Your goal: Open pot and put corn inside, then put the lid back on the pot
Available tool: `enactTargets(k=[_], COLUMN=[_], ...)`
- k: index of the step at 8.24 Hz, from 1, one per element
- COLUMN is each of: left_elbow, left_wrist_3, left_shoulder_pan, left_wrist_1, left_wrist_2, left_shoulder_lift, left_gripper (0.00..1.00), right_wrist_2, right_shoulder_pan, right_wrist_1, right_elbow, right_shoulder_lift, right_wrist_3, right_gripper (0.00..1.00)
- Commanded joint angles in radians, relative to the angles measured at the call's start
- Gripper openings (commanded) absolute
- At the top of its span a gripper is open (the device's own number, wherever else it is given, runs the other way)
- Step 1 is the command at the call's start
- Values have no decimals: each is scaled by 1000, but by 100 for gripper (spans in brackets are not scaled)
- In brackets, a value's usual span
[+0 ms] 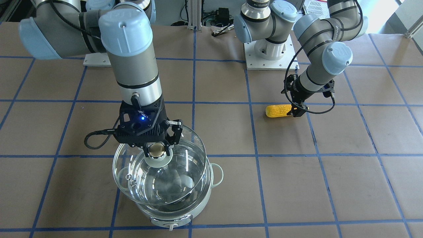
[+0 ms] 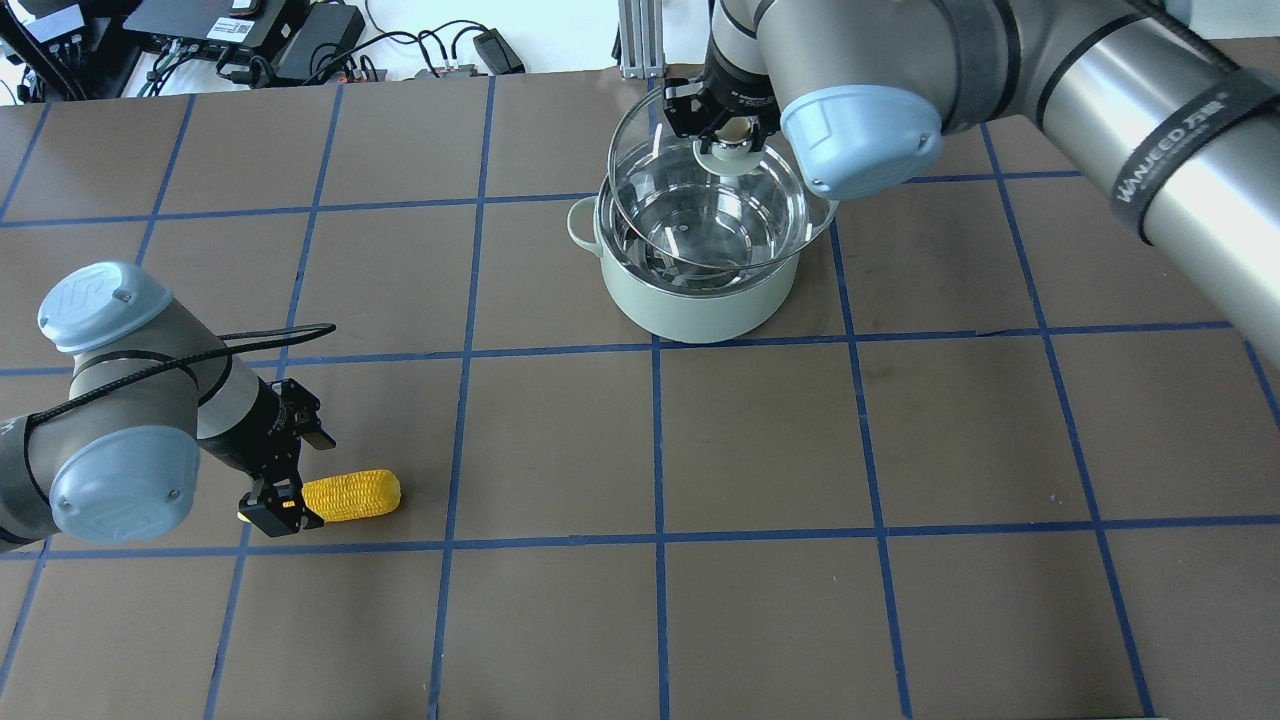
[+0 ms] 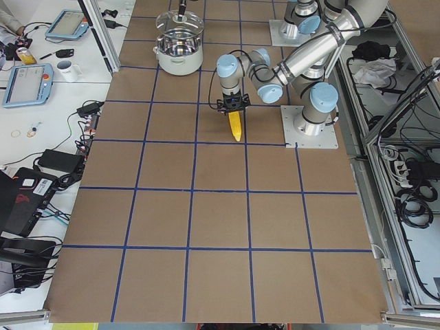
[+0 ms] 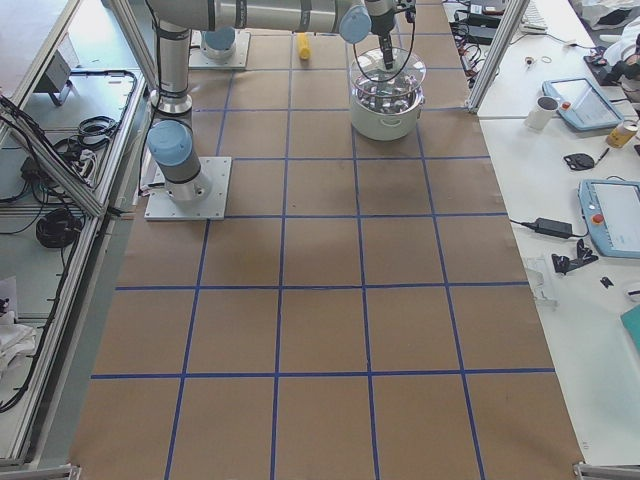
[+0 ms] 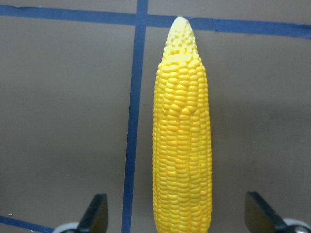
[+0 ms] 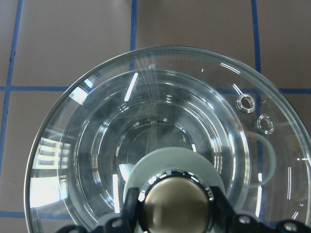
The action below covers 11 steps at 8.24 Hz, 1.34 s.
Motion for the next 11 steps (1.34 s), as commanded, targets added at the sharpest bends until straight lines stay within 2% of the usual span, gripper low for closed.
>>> enactTargets(k=[1,3,4,5,9,10,11], left_elbow=[-35,-41,-45,-44,-58,-56,-56], left_wrist_3=[86,85,83,83,89,89,91], left_shoulder_pan=[1,1,1,2,10,10,10], left_wrist_1=[39,135,139,142,142,142,140], left_wrist_2=[3,9,12,10,12,13,21], left_shoulder_lift=[-14,-39,-62,-77,-126,-125,-125], left_gripper=[100,100,100,100,100,100,81], right_wrist_2=[-7,-2,4,7,8,10,12], right_shoulder_pan=[-44,-82,-125,-140,-170,-180,-185], right_wrist_1=[171,268,309,319,479,480,480], right_elbow=[2,2,2,2,5,15,18], right_shoulder_lift=[-100,-166,-192,-206,-304,-306,-306], right_wrist_3=[-13,-92,-167,-179,-196,-194,-196], right_gripper=[23,22,22,22,16,16,16])
